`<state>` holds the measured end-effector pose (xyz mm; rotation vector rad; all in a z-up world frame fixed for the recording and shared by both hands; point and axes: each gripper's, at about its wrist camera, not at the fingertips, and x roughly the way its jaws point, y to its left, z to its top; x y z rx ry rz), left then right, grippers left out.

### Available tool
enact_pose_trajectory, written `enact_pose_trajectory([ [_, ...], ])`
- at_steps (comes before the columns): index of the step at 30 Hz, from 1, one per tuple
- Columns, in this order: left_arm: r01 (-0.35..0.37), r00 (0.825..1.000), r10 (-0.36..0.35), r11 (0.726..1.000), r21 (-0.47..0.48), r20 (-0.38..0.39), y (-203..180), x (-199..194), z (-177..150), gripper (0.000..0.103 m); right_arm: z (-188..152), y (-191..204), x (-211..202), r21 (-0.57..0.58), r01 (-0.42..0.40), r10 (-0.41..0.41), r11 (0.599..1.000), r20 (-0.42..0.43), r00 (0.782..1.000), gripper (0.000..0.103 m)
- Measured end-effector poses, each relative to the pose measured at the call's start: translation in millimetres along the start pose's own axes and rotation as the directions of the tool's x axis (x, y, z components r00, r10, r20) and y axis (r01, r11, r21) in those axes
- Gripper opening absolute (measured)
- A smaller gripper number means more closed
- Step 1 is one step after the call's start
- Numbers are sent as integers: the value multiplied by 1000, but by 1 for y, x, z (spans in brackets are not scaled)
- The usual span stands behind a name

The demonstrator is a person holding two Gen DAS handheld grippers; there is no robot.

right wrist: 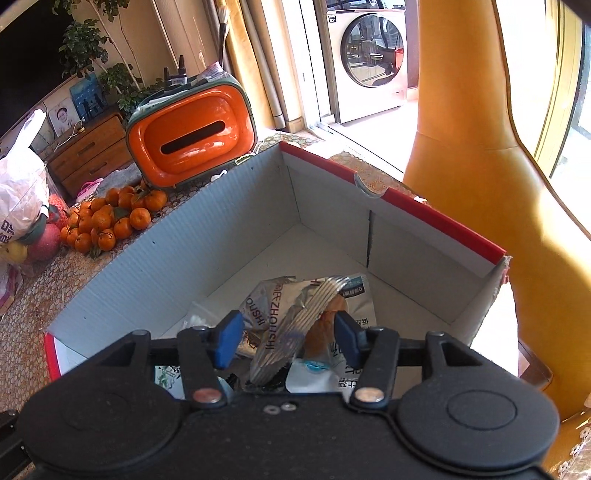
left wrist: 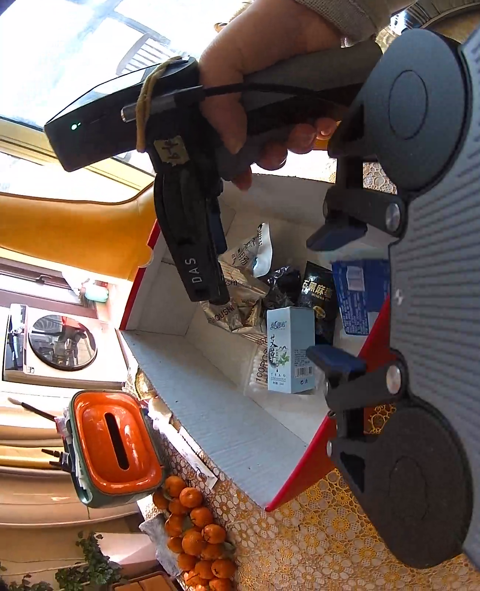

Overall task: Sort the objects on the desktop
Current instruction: 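Open both tools to drop the cracker packet and foil wrapper into the box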

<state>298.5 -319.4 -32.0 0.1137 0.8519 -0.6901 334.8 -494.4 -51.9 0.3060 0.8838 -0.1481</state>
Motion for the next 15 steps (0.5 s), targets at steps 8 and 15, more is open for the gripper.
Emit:
enact_pose_trajectory([
  [8,11,998,-9,999,-38,57,2,-45,-3,61,-1,17,-41,-29,-15,16,999,36,999,54],
  [15,14,995,-9,999,-44,103,2,-87,-11,61,-11,37,-71,-56,-23,26,998,55,998,54],
])
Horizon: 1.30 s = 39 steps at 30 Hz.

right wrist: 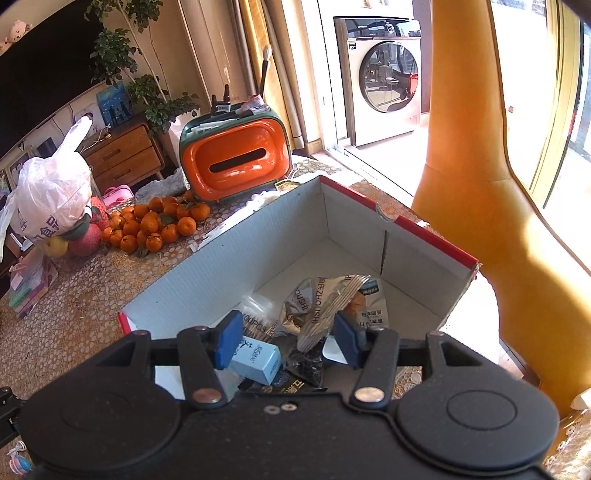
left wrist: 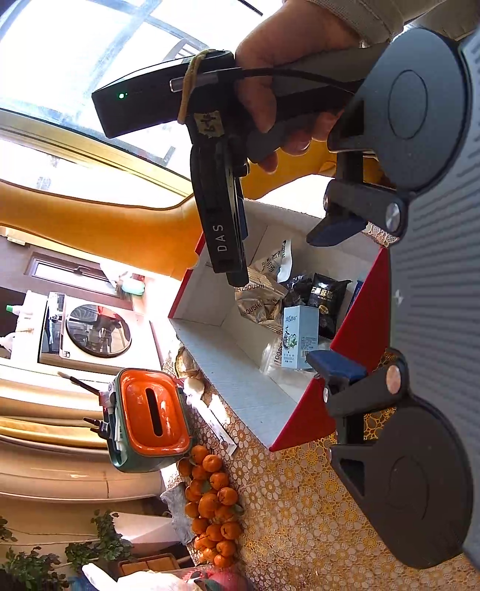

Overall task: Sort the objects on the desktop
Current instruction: 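Open both tools to drop the cracker packet and foil wrapper into the box, then withdraw both tools from the box toward the pink toy and white cable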

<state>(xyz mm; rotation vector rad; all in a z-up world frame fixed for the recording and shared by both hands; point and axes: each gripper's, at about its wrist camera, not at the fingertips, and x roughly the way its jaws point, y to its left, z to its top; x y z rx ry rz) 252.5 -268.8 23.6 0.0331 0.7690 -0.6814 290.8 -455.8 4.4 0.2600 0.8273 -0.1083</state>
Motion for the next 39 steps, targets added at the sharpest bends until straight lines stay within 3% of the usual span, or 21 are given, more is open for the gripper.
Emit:
enact_pose_trajectory([
  [23,-41,994,51,995,-96,101,35,-123,-69,61,-56,101,-73,-146,-79,83,986,24,996,54],
  [39,-67,984,86,990,-127,153,68,-193,-111,61,-112,170,-98,-248,-169,169,954,-22,985,54],
])
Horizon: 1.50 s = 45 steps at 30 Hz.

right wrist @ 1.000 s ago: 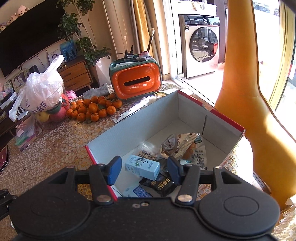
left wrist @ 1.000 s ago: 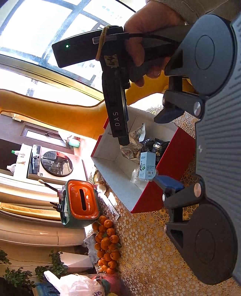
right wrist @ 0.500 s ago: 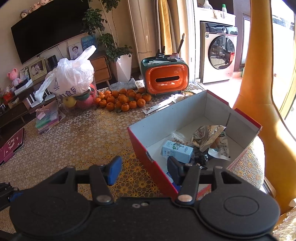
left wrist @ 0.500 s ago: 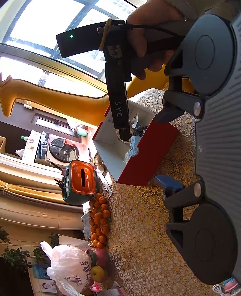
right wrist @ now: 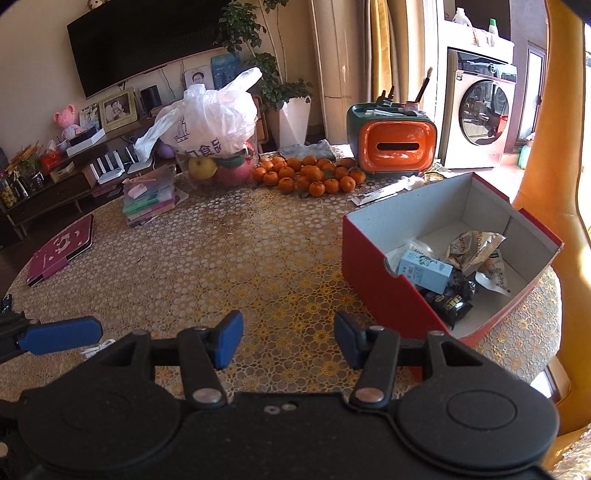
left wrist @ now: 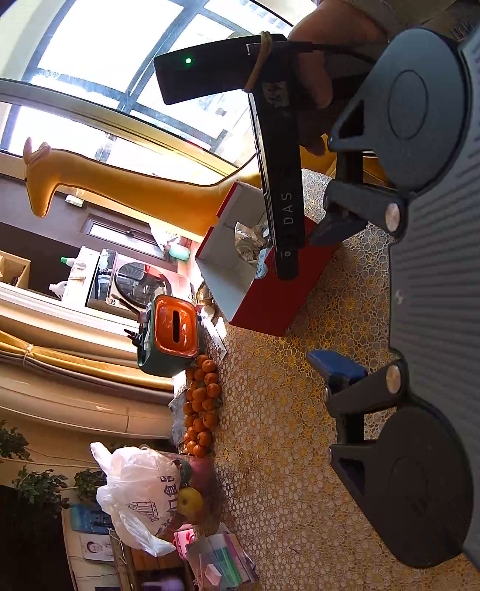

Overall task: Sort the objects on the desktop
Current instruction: 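Withdraw both tools from the box toward the pink toy and white cable, then grasp the pink-and-blue toy with the right tool while the left tool grasps the white cable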

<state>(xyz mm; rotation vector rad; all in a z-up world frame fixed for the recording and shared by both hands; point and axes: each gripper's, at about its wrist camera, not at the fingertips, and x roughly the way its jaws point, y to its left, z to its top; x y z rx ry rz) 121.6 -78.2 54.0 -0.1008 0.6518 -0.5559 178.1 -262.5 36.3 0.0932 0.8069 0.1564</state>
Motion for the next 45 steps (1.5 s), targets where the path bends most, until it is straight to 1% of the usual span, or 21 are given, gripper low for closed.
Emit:
enact_pose_trajectory([
  [5,-17,1000,17,1000,-16,-1,20,-19,-11,61,-10,21,3,-10,-34,34,999,-6,999,55],
  [7,-23,1000,23,999,-26,-3,30,-27,-15,61,-14,28,4,-17,-37,37,999,-4,999,61],
  [10,-46,999,46,998,-38,-4,46,-38,-22,62,-19,38,8,-21,-52,52,998,-12,999,64],
  [13,-71,997,71,996,-53,-5,62,-48,-28,67,-25,51,13,-38,-71,71,997,-19,997,64],
  [20,-135,991,134,987,-88,-10,99,-61,-41,72,-42,79,32,-86,-82,78,993,-51,996,66],
  [24,-165,986,164,981,-103,-14,118,-66,-46,78,-52,92,41,-122,-99,92,988,-63,994,72],
  [27,-188,982,187,976,-110,-20,131,-68,-50,80,-59,107,43,-159,-122,113,980,-62,992,74],
  [32,-232,973,230,966,-113,-33,154,-67,-53,89,-69,139,44,-235,-178,173,956,-41,984,77],
  [37,-280,960,276,955,-102,-49,176,-65,-58,89,-81,169,49,-304,-216,220,928,-20,975,79],
  [41,-297,954,291,948,-111,-72,193,-59,-62,89,-90,189,58,-330,-247,253,911,-24,967,79],
  [45,-310,949,300,946,-98,-98,206,-48,-67,89,-97,204,69,-352,-261,266,899,-37,963,79],
])
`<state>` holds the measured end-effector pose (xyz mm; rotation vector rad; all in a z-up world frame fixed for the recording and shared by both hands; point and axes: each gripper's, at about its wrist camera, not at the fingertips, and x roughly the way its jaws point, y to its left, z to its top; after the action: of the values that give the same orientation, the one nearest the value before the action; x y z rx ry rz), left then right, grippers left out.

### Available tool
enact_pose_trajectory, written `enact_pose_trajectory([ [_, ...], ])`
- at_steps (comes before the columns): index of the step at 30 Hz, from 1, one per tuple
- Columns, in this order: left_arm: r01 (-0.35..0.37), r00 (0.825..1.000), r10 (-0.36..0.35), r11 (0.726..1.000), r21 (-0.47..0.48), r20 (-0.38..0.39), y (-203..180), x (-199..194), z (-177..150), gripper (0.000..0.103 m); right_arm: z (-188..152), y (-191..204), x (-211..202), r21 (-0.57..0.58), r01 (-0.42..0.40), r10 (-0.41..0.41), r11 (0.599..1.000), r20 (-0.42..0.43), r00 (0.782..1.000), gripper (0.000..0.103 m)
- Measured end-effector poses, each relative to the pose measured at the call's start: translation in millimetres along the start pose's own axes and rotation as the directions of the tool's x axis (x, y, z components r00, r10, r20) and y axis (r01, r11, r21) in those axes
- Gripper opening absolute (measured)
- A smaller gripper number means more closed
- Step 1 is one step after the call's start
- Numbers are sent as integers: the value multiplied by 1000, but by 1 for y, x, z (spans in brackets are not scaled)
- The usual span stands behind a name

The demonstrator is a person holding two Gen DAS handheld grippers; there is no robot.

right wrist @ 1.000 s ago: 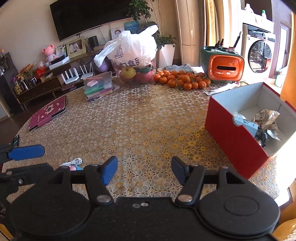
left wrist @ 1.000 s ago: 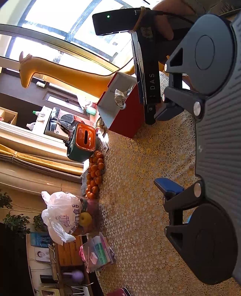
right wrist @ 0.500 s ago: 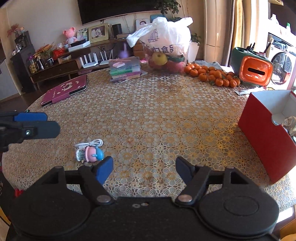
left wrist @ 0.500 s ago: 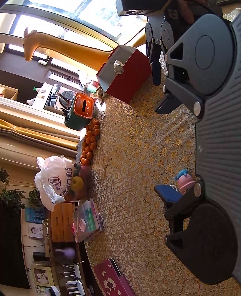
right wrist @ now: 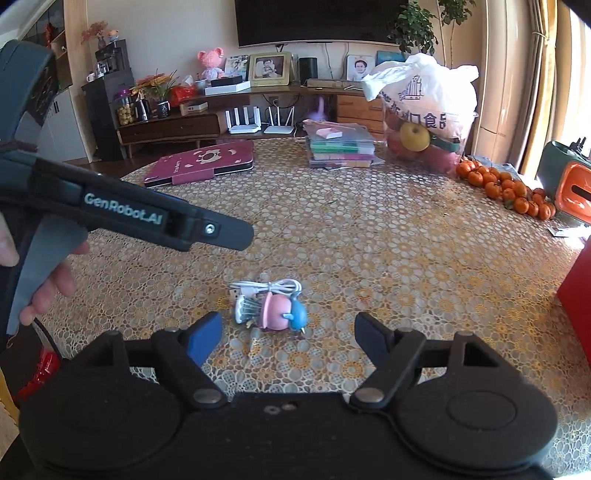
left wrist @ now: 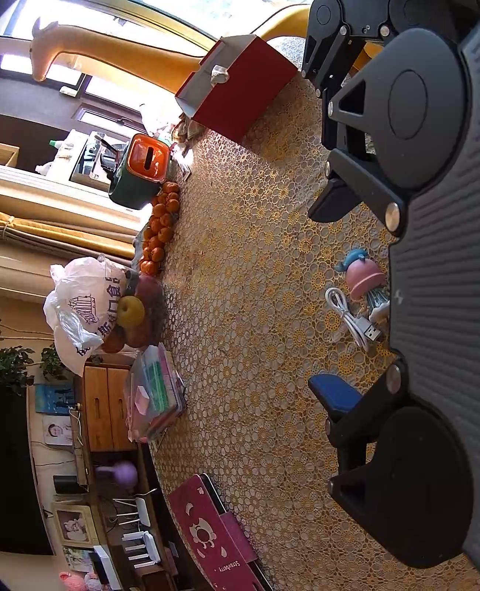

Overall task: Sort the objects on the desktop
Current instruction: 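Grasp the pink-and-blue toy with the right tool while the left tool grasps the white cable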

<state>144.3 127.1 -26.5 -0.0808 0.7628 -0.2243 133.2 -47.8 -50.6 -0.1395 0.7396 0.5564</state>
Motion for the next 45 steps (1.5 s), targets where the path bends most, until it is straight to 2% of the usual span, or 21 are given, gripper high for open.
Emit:
enact_pose_trajectory([
  [8,-6,999,6,1000,2,-32,21,31,-5,89,-7,18,31,-16,12,-12,1000,-14,1000,79],
  [18,-23,997,25,999,37,-68,38,62,-12,89,-11,18,67,20,37,-36,999,-5,999,79],
  [30,-9,996,10,1000,4,-87,55,83,-15,89,-10,25,100,37,90,-90,995,-9,996,80],
  [34,5,996,-4,1000,6,-85,55,85,-16,89,-12,28,106,8,111,-111,994,-17,994,78],
  [45,63,994,-58,996,61,-90,39,94,-22,89,-16,9,94,-6,91,-91,996,-26,995,76],
])
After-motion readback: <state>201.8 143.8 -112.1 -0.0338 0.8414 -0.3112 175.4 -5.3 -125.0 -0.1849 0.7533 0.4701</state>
